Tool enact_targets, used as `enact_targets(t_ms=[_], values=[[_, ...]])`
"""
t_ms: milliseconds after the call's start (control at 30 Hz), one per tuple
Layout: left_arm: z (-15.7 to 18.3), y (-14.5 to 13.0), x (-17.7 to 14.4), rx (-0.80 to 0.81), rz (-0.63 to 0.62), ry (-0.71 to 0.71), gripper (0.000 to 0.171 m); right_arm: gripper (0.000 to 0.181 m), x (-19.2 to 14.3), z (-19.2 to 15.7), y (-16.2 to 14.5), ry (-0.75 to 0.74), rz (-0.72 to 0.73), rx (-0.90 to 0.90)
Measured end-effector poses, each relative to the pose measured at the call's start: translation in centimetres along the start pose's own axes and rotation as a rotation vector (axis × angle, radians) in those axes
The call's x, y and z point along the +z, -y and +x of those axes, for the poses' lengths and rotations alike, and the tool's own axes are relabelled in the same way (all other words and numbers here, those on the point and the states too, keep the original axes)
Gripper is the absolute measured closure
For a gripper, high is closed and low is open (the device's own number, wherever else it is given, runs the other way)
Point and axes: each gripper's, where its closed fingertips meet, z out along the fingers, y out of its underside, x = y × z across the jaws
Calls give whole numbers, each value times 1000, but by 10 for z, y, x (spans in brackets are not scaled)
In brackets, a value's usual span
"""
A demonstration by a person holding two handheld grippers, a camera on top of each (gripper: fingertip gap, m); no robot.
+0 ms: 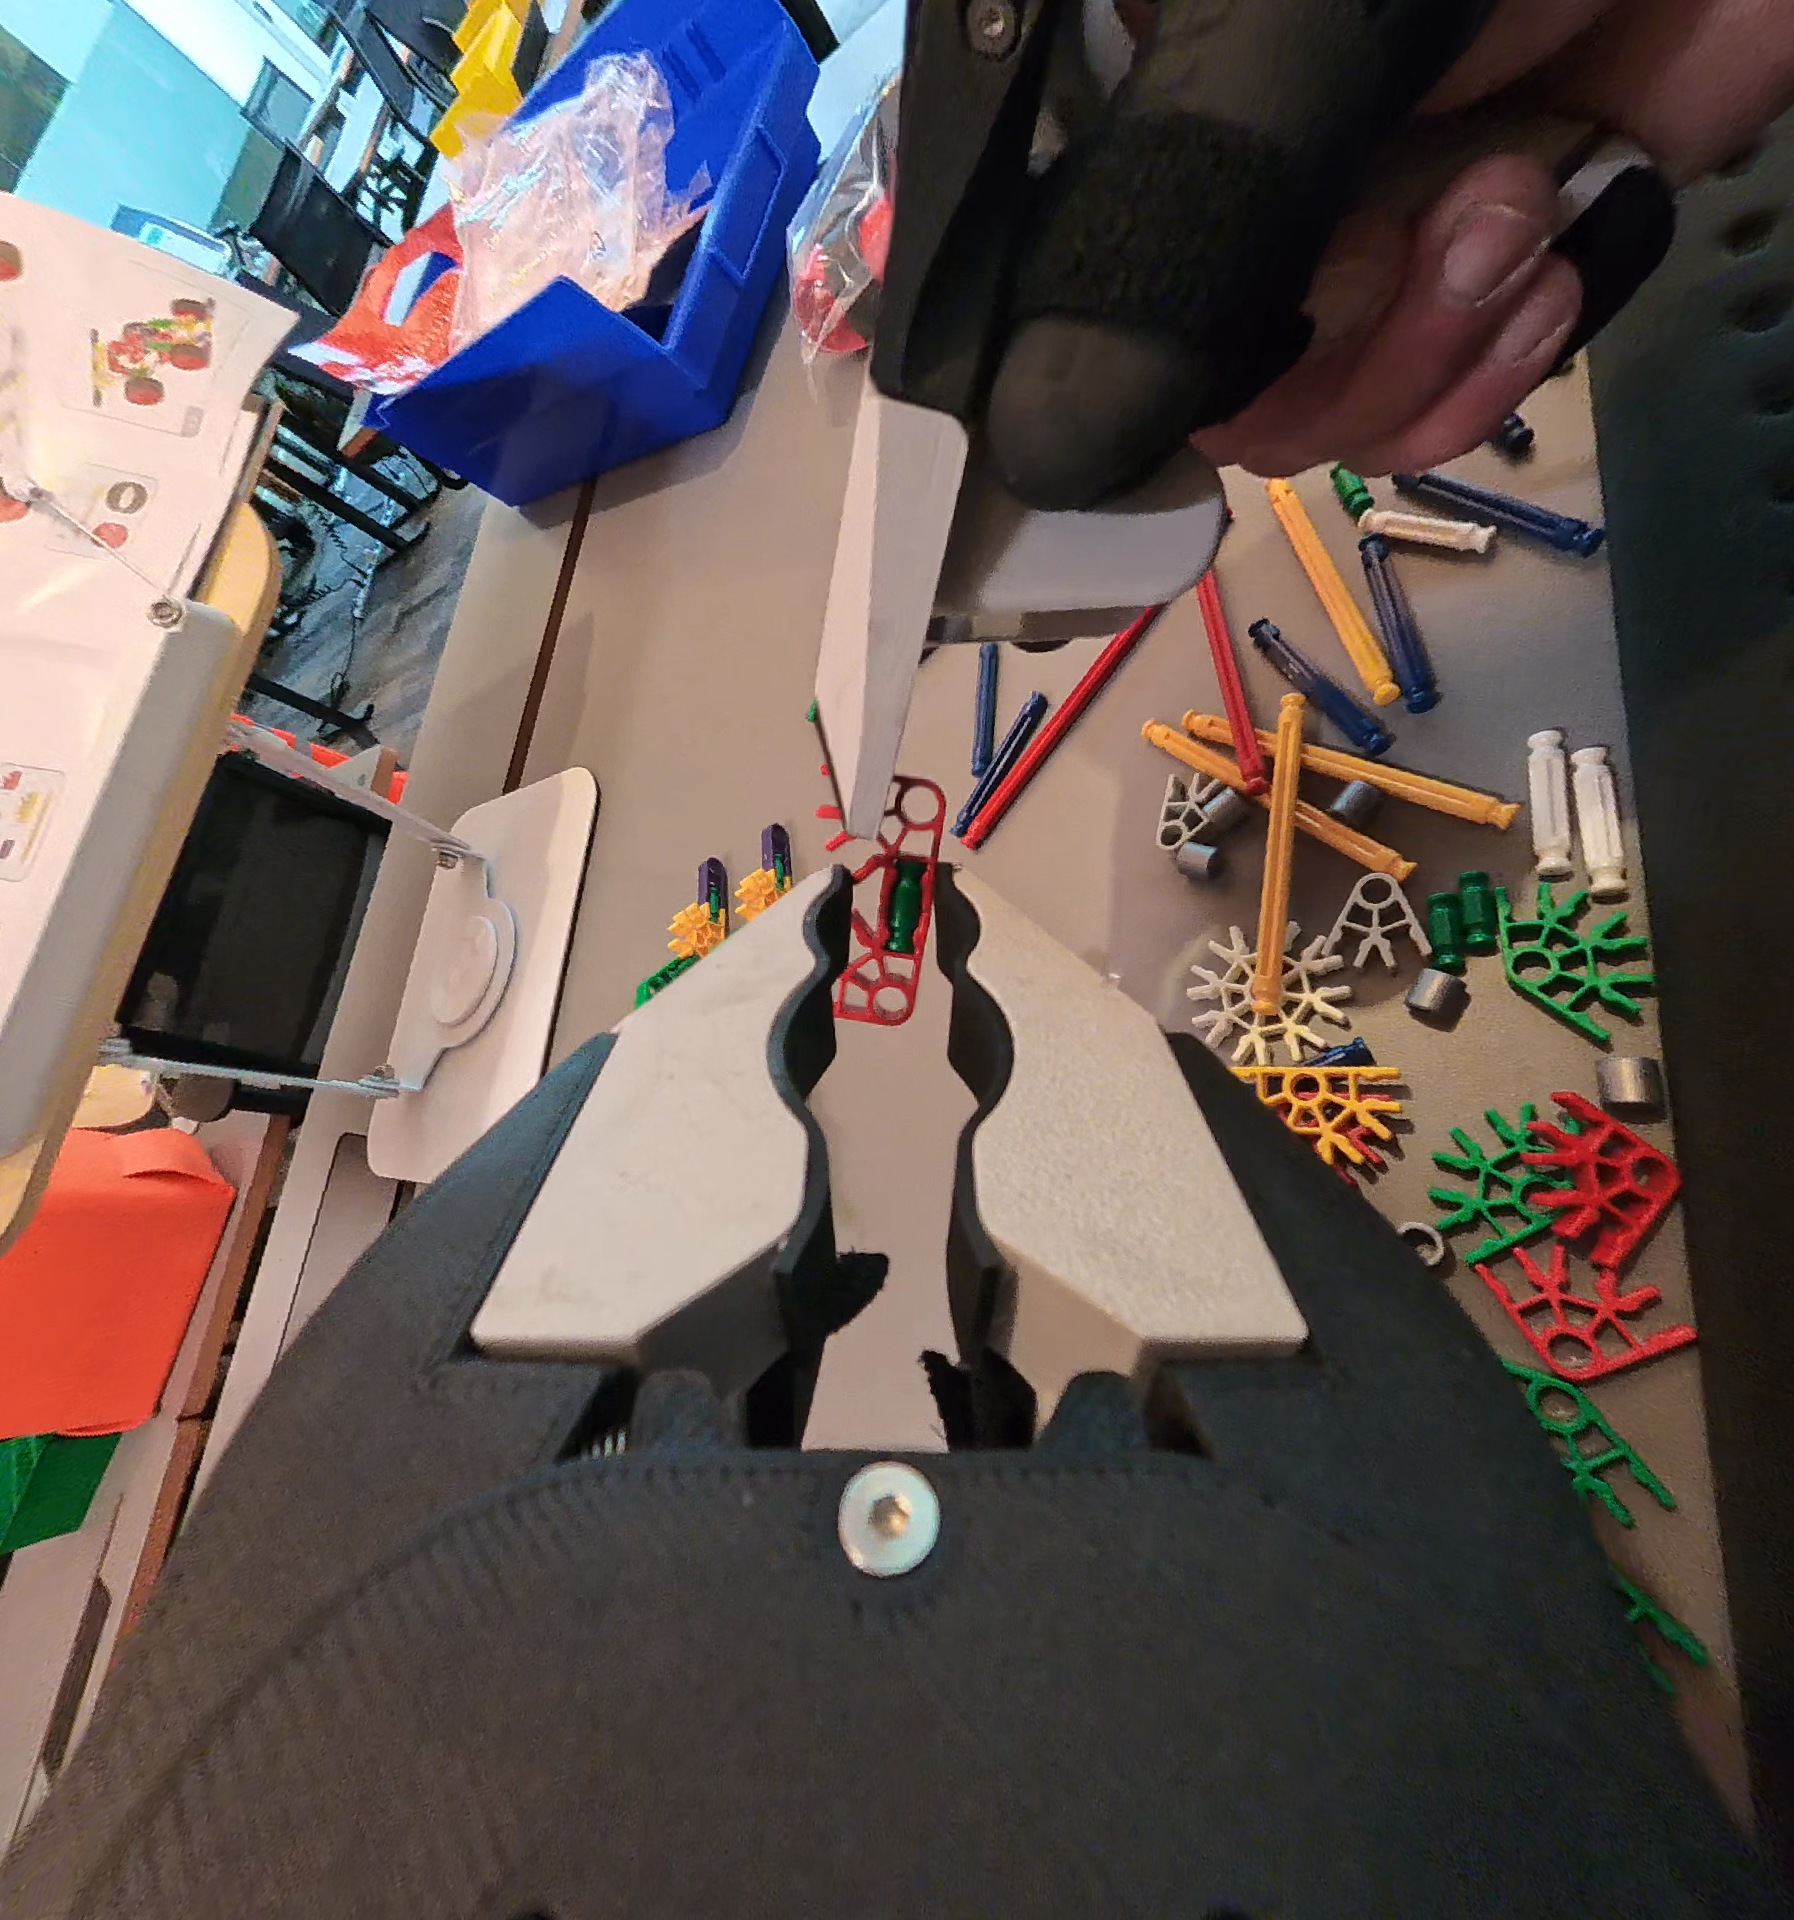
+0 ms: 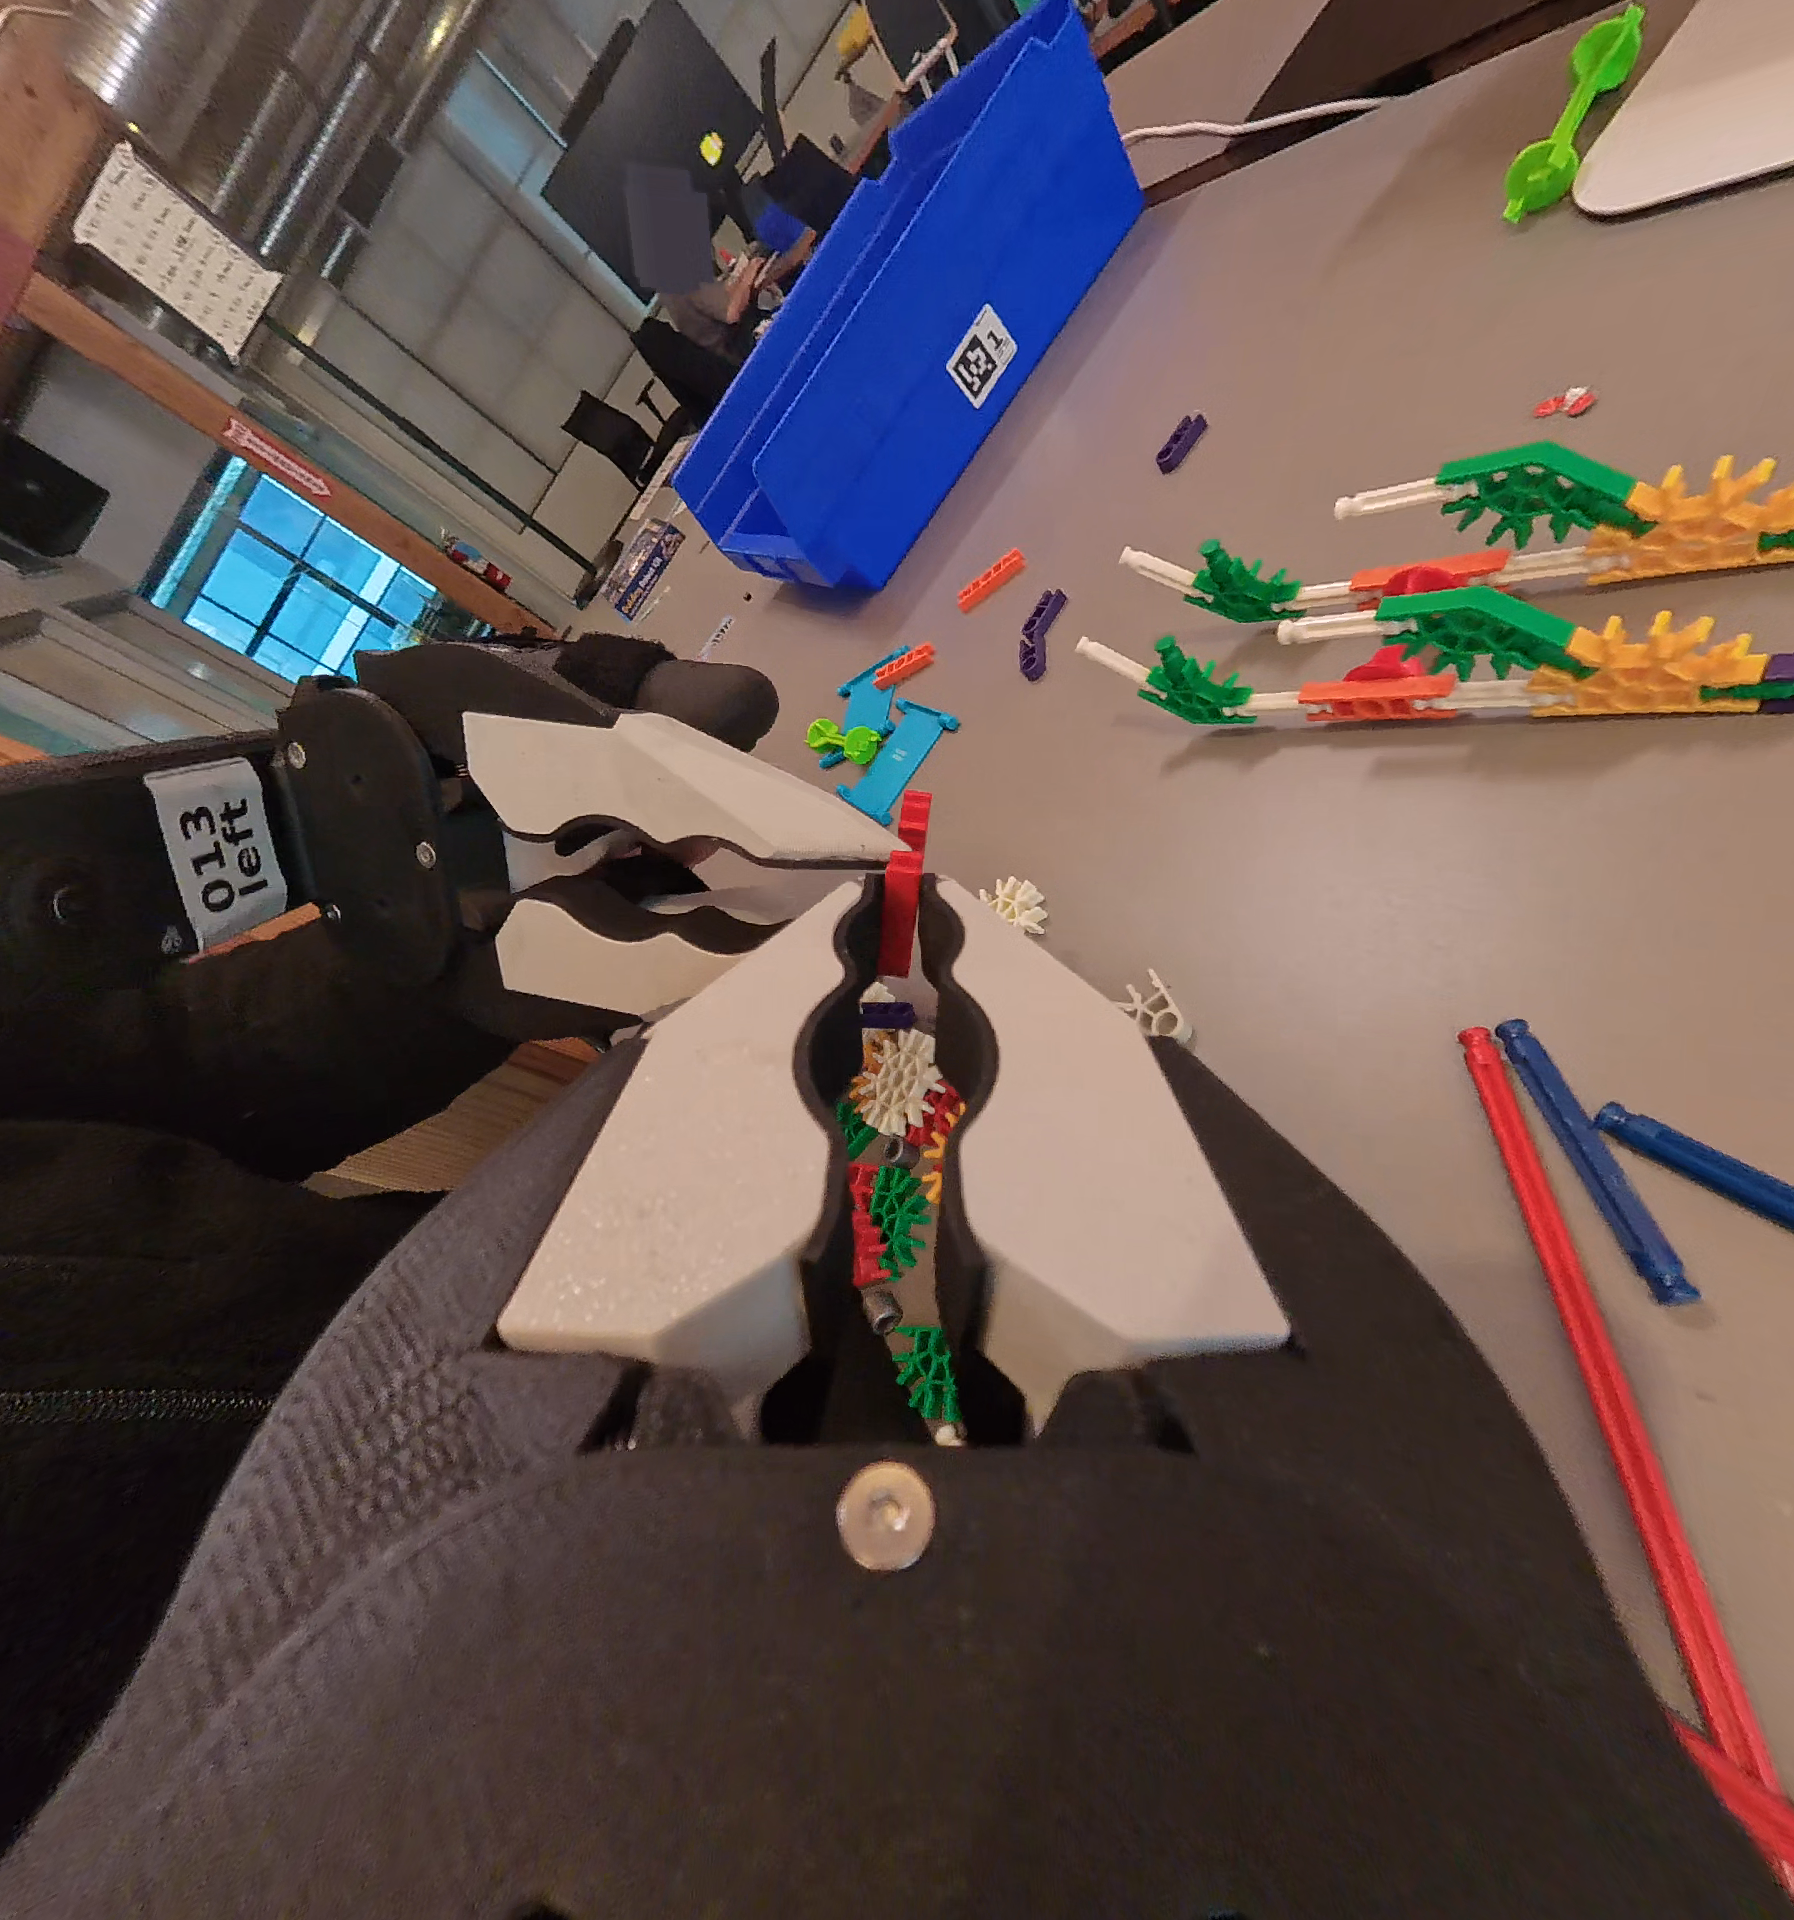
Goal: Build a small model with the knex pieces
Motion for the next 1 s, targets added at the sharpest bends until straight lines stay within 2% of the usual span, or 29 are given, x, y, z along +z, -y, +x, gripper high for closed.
enact_targets(t_ms=[67, 200, 267, 367, 500, 700, 867, 1000], values=[[-4, 3, -3, 0, 12, 31, 158, 178, -1, -3, 4, -8, 18, -25], [-21, 9, -9, -104, 40, 109, 156, 178, -4, -7, 19, -71, 80, -90], [-35, 8, -15, -205, 51, 171, 143, 178, -7, -6, 28, -133, 116, -142], [-49, 6, -28, -441, 111, 197, 136, 178, -13, -7, 40, -247, 143, -285], [-53, 12, -38, -832, 278, 83, 131, 178, -10, -19, 47, -400, 88, -576], [-59, 11, -48, -1207, 463, -61, 120, 178, 13, -40, 47, -478, 12, -846], [-61, 8, -59, -1281, 529, -80, 119, 178, 28, -50, 44, -509, -30, -986], [-66, 2, -67, -1312, 547, -62, 126, 178, 37, -60, 46, -520, -37, -1072]])
